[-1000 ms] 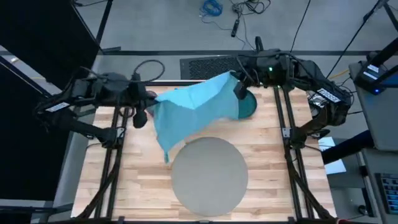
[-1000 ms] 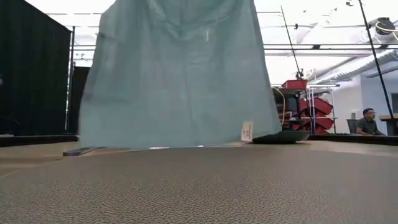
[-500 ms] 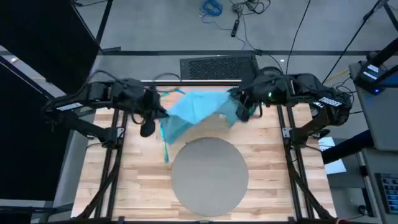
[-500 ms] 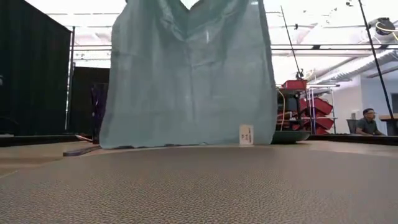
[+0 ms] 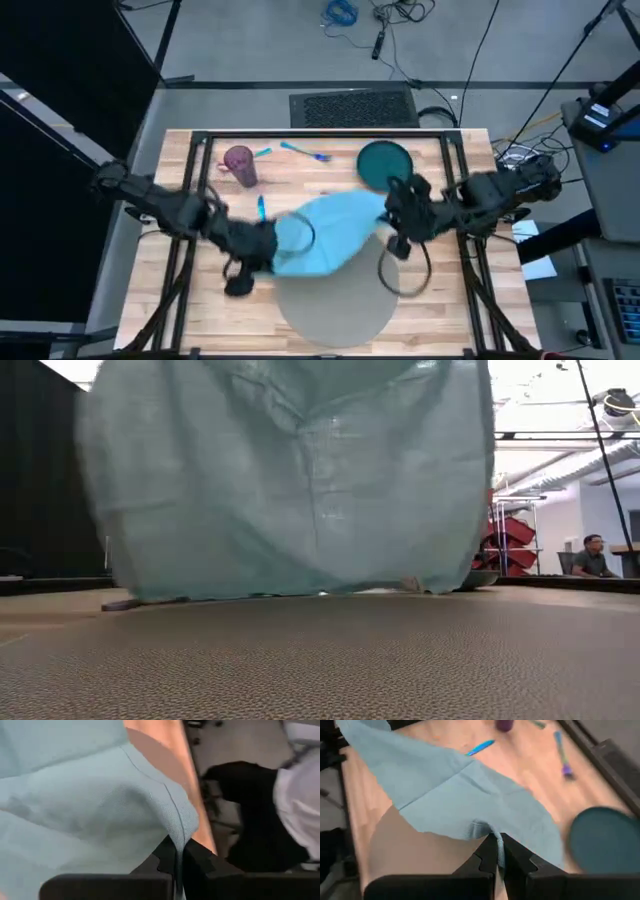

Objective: Set table place
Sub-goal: Fold the blue napkin

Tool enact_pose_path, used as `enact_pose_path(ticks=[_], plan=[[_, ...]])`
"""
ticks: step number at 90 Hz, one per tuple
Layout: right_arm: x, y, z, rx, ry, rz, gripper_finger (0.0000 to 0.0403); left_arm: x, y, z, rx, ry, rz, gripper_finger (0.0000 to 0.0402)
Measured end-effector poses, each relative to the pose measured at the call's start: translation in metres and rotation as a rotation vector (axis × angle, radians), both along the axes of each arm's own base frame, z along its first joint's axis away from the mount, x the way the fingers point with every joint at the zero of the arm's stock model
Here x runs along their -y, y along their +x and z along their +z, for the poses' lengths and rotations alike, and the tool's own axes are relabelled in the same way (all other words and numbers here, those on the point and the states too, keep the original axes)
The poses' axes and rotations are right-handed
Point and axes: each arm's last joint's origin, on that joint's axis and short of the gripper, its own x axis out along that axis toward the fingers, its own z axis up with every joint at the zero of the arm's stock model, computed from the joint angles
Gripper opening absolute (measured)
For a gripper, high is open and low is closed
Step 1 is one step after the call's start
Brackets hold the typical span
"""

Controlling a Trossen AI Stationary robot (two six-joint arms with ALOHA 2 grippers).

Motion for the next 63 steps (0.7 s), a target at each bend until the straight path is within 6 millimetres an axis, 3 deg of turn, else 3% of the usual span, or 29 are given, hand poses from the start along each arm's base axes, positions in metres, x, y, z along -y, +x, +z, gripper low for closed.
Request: enact_pose_path(ticks=[12,29,45,63], plan=[[-0.019,-0.002,-0.019,-0.006,0.029,-0.015,0.0000,0.026,0.004,-0.033,-0.001,-0.046,-0.033,0.0000],[-0.039,0.000,-0.051,-0.032,0.111,-0.020,0.0000,0.045,0.011,-0.075,-0.035,-0.091,-0.034,0.0000],[-0.049,-0.001,-0.060,-0.025,0.155,-0.012,0.0000,0.060,0.016,-0.084,-0.007,-0.172,-0.103,0.0000],[-0.049,0.000,-0.059,-0.016,0.152,-0.011,0.0000,0.062,0.016,-0.086,-0.019,-0.180,-0.096,0.0000]])
